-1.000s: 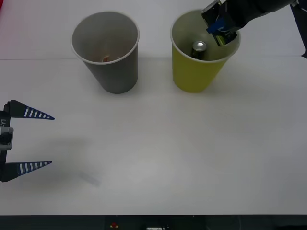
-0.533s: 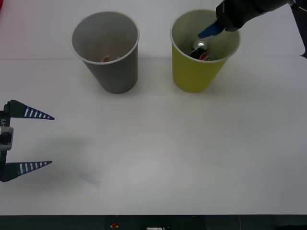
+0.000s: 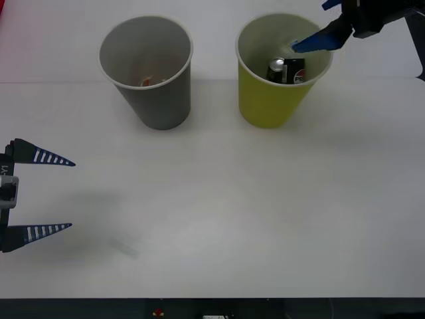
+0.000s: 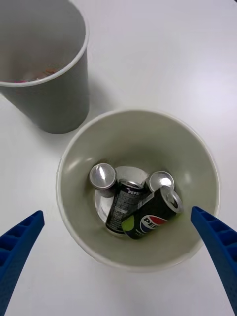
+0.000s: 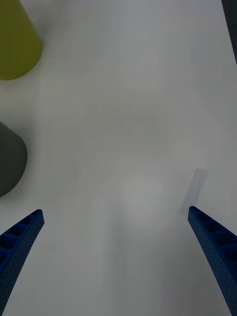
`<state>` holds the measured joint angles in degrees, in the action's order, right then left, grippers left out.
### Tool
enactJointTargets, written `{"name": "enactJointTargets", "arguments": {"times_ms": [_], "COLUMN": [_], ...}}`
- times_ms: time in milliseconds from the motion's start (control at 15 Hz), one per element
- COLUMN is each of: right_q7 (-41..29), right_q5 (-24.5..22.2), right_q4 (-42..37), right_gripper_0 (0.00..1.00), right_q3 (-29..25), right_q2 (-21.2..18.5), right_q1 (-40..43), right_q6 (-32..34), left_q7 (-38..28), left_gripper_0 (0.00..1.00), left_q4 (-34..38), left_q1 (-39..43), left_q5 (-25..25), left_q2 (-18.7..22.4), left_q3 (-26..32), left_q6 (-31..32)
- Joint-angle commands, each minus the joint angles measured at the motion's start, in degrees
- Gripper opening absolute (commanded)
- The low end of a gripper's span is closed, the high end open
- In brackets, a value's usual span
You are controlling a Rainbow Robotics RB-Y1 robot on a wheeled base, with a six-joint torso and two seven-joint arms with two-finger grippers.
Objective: Put the can into the green bin and the plastic bottle into the gray bin
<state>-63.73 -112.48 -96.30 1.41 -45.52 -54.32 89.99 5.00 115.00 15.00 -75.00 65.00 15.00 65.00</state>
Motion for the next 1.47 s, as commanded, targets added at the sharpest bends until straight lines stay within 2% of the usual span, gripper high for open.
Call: {"name": "enactJointTargets", "arguments": {"times_ms": [67, 267, 400, 800, 1133, 1467], "right_q7": [1.68, 7.48, 13.19, 28.22, 36.92, 39.82], "right_q5": [5.07, 9.64, 15.01, 22.21, 22.39, 18.43], "right_q4": [-6.79, -10.57, -10.75, -14.79, -21.65, -27.8], "right_gripper_0": [1.0, 1.0, 1.0, 1.0, 1.0, 1.0], "right_q3": [-4.49, -8.45, -11.52, -17.67, -19.61, -19.78], "right_q2": [-2.47, -3.35, -3.35, -1.59, -0.8, -0.8], "right_q1": [7.3, 13.45, 18.02, 31.11, 41.22, 49.83], "right_q6": [0.01, 0.01, 0.01, 0.01, 0.01, 0.01], "left_q7": [0.0, 0.0, 0.0, 0.0, 0.0, 0.0], "left_gripper_0": [1.0, 1.0, 1.0, 1.0, 1.0, 1.0], "left_q4": [0.0, 0.0, 0.0, 0.0, 0.0, 0.0], "left_q1": [0.0, 0.0, 0.0, 0.0, 0.0, 0.0], "left_q5": [0.0, 0.0, 0.0, 0.0, 0.0, 0.0], "left_q2": [0.0, 0.0, 0.0, 0.0, 0.0, 0.0], "left_q3": [0.0, 0.0, 0.0, 0.0, 0.0, 0.0], "left_q6": [0.0, 0.0, 0.0, 0.0, 0.0, 0.0]}}
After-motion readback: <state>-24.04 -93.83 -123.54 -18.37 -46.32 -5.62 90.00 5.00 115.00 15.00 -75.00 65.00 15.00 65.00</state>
